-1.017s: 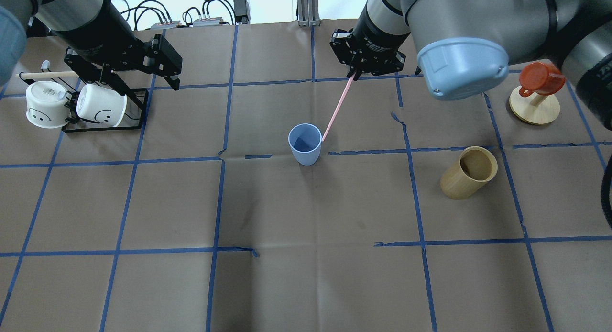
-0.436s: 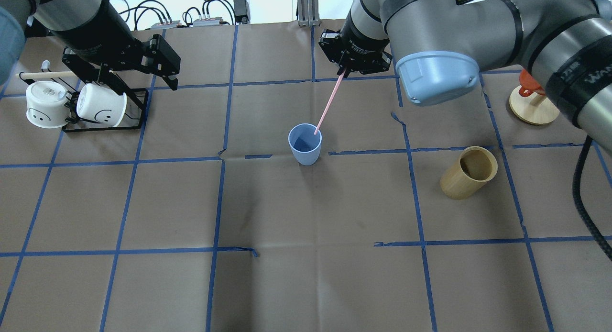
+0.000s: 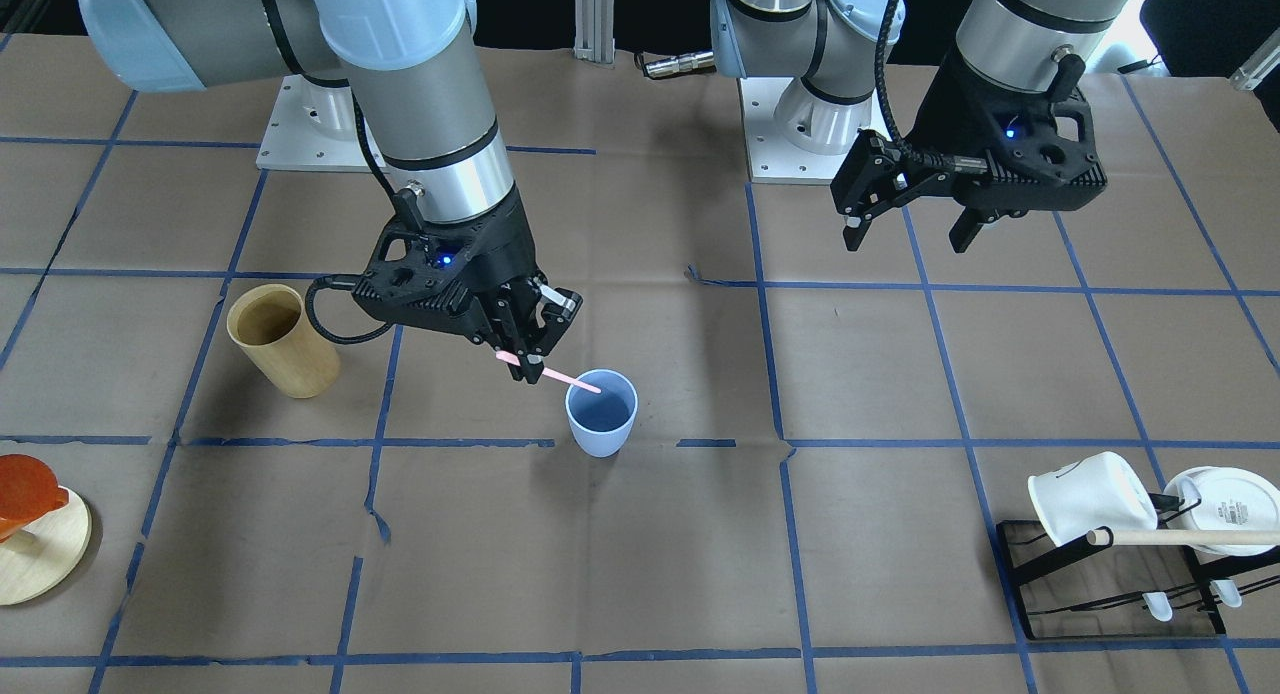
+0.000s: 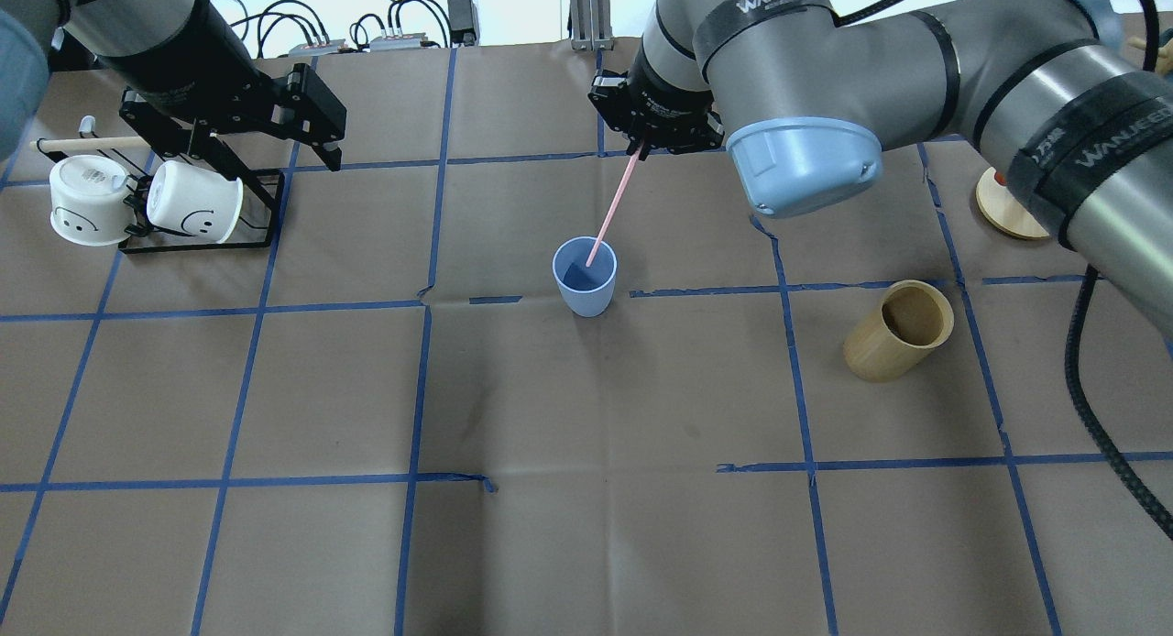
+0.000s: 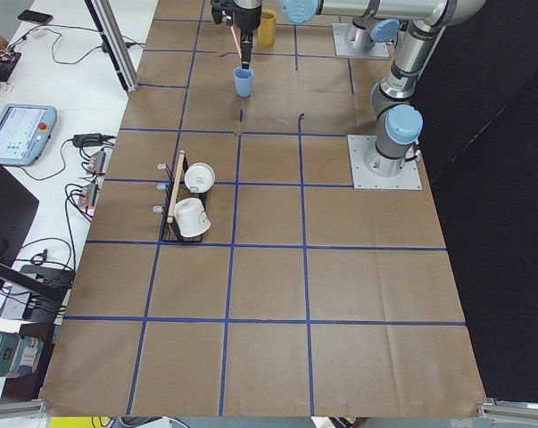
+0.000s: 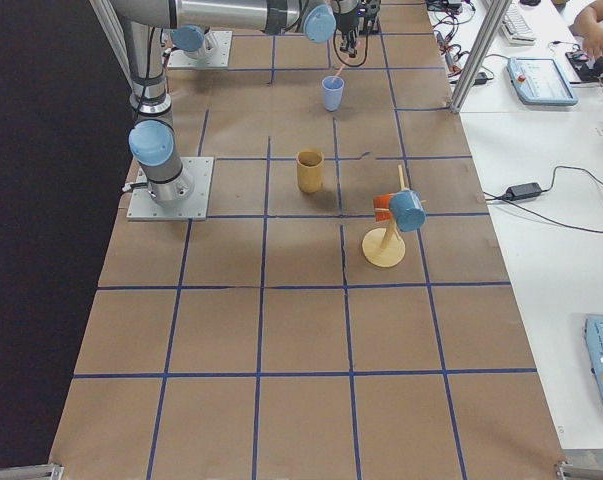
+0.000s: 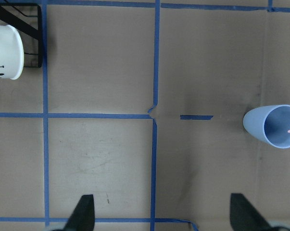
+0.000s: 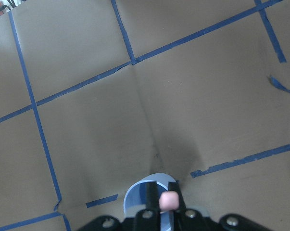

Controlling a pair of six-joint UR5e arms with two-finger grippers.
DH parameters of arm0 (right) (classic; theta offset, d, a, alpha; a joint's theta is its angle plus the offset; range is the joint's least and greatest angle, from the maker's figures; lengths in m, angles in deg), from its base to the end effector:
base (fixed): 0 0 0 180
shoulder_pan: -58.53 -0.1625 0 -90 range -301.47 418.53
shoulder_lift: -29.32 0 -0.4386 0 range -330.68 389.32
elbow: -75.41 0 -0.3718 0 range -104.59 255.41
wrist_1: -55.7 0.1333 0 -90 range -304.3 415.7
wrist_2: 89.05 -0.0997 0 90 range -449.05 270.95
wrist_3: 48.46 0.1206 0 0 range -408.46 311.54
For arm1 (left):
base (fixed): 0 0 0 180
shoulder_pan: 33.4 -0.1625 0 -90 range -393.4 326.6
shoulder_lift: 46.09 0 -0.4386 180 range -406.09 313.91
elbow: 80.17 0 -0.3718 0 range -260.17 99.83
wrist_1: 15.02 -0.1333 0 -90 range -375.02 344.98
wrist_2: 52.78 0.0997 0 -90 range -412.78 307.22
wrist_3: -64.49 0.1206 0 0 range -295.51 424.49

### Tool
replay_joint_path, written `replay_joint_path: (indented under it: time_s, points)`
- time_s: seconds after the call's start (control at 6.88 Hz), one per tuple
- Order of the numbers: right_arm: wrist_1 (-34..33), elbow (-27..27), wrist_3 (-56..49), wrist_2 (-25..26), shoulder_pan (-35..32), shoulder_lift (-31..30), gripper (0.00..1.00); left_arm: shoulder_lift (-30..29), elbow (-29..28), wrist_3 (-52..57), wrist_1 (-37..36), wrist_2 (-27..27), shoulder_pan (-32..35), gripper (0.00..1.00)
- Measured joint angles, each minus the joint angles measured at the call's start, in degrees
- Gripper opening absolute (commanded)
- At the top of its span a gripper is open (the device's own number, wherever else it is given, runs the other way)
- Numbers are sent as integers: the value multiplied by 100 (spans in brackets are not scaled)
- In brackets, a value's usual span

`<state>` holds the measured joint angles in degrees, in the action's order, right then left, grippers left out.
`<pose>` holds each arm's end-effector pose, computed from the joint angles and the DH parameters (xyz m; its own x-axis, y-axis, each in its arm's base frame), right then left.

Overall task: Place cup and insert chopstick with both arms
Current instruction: 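Lower the chopstick into the light blue cup and open the right gripper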

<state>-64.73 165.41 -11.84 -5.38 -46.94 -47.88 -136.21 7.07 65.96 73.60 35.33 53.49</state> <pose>0.2989 -0.5305 0.4238 -0.9133 0.3093 -0.2650 0.3620 0.9145 -0.1804 -0.1110 -0.4870 0.5050 -0.9992 -0.0263 0.0311 -0.0285 0.9971 -0.0709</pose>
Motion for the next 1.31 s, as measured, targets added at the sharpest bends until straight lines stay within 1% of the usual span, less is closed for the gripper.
replay_joint_path:
  time_s: [0.73,0.87,1.02,1.16,1.31]
  points:
    - [1,32,202,308,-298,155,9,34,20,-7,6,3,4,100]
    - [-18,122,207,345,-303,147,11,37,25,-7,6,4,4,100]
    - [-142,294,221,371,-305,129,26,44,31,-6,9,4,4,100]
    - [-308,436,247,389,-307,116,58,51,33,-6,12,4,3,100]
    - [-388,492,302,401,-307,121,87,53,32,-6,14,4,5,100]
